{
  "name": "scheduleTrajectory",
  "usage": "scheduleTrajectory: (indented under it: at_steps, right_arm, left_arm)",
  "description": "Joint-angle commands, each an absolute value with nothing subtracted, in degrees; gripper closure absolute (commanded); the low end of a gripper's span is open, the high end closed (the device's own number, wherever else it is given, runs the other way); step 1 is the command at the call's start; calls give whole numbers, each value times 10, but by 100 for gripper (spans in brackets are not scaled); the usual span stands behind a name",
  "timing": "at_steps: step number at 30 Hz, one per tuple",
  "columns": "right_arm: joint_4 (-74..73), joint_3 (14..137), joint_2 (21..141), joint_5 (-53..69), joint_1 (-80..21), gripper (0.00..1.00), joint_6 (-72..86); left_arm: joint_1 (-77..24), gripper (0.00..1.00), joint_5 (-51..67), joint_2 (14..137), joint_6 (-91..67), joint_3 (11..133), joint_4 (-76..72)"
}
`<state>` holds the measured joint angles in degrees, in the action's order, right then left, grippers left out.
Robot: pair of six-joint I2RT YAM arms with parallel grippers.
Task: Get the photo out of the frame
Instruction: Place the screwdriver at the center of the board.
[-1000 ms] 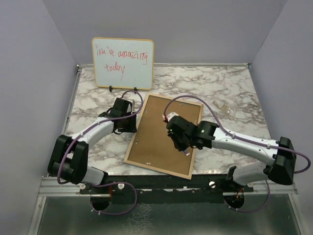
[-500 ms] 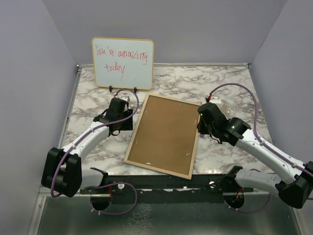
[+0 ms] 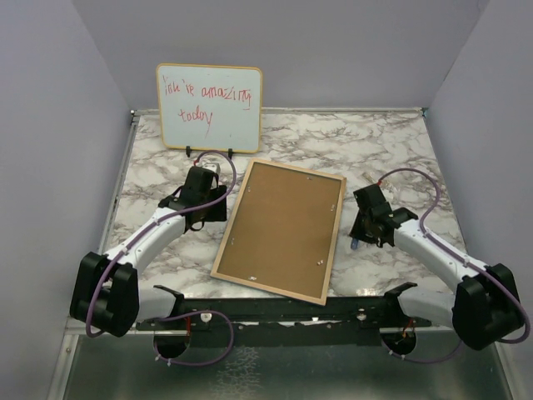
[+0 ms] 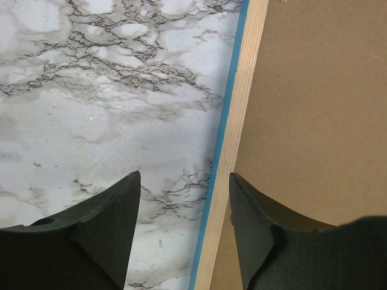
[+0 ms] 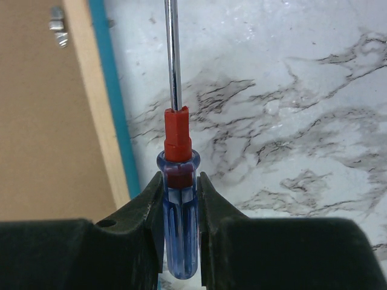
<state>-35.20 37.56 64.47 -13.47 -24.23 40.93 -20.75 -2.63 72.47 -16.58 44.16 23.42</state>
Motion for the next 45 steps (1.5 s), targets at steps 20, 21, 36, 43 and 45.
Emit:
scheduleTrajectory:
  at_steps: [20, 21, 36, 43, 45]
  right_arm:
    - [-292, 392, 774, -175, -137, 81, 385]
    - [-295, 391, 774, -179, -132, 79, 383]
    - [-338, 431, 815, -208, -114, 61, 384]
    - [-336, 437, 805, -222, -107, 78, 355]
    - [-324, 436, 807, -211, -103, 84, 343]
  left_arm:
    - [-210, 25, -43, 686, -165, 427, 222]
    - [-210, 25, -43, 689, -165, 428, 222]
    - [-210, 23, -38, 706, -159, 433, 224]
    - [-210, 23, -37, 714, -157, 436, 226]
    - [-209, 23, -35, 717, -156, 438, 225]
